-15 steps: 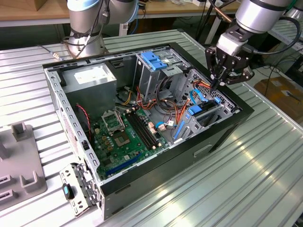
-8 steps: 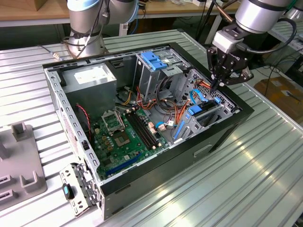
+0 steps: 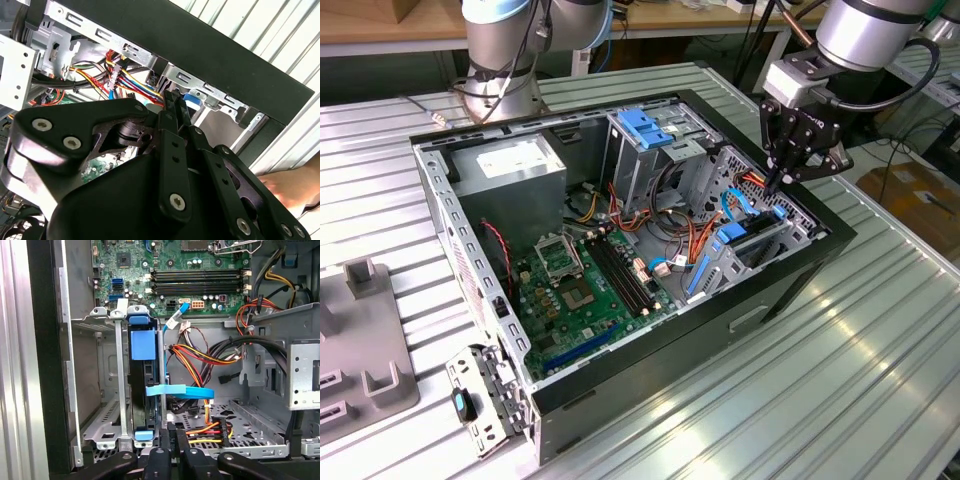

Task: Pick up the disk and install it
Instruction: 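Insert the second disk wire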

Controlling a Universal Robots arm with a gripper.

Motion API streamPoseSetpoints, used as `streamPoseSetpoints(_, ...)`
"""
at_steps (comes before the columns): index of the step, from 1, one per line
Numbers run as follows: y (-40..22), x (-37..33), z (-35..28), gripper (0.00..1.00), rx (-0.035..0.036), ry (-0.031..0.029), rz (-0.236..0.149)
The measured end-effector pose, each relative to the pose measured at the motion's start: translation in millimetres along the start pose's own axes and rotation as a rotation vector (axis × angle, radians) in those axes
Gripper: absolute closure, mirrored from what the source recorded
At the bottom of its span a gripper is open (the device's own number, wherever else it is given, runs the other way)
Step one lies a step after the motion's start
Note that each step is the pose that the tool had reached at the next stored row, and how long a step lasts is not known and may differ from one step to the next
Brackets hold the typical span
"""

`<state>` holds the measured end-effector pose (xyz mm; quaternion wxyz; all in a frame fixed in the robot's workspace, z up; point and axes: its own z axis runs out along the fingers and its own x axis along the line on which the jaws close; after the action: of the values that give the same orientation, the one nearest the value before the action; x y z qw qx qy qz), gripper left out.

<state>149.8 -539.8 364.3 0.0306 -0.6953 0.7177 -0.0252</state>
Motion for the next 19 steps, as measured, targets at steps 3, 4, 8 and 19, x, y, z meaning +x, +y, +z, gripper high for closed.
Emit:
streamPoseSetpoints(3, 0.0, 0.0, 0.0, 0.84, 0.0, 0.0, 0.0)
streamPoseSetpoints(4, 0.0, 0.0, 0.0, 0.84, 0.0, 0.0, 0.0)
streamPoseSetpoints(8, 0.0, 0.0, 0.2, 0.84, 0.0, 0.0001, 0.0)
streamPoseSetpoints(19, 10.7, 7.1, 2.0, 0.84, 0.0002, -0.0002, 0.0)
